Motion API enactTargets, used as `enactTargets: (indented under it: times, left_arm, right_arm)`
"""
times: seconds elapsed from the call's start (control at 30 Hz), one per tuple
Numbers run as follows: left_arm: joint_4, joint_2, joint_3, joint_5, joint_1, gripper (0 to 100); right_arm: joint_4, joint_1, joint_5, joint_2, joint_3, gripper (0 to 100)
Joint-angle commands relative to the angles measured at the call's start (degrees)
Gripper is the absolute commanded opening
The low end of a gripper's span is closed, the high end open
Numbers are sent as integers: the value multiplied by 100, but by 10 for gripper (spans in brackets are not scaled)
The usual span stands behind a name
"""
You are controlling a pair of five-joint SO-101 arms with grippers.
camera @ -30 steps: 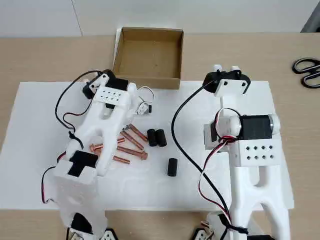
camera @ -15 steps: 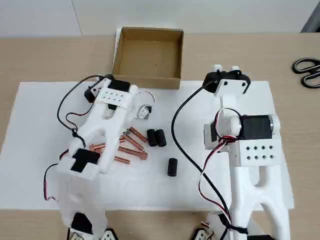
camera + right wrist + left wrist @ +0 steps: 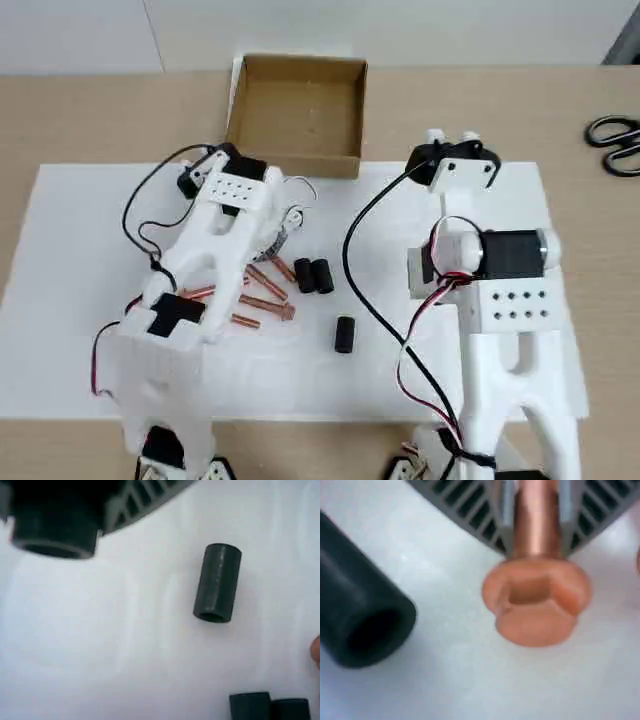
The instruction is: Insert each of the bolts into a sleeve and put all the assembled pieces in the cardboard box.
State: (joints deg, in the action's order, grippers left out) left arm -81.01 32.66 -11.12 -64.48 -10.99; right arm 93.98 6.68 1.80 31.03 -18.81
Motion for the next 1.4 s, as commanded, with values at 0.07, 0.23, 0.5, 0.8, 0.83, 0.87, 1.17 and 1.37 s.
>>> enactTargets:
  times: [0.07,0.23,0.5,0.8,0.83,0.87,1.17,1.37]
  left_arm:
    - [-431,97,-523,-18,18,5]
    - [-1653,97,-1859,9,53,5]
    - [-1943,-220,-3011,255,62,6]
    - [-1943,-2163,-2554,1679,26,6]
    - [-1943,-2497,-2299,1793,26,6]
    - [-1943,-2857,-2009,1899,18,6]
    - [-800,-5547,479,3007,-26,6]
    - [1705,-7253,2651,3675,-70,6]
  right_arm:
    - [-40,-40,26,163,26,4]
    - [-48,-40,26,154,26,4]
    - [-84,-22,26,154,-158,4]
    - [119,286,53,215,-431,4]
    - [171,356,62,215,-431,4]
    - [154,453,70,224,-422,4]
    - [-2466,901,35,1974,-1266,4]
    - [-4497,1525,26,3424,-3367,4]
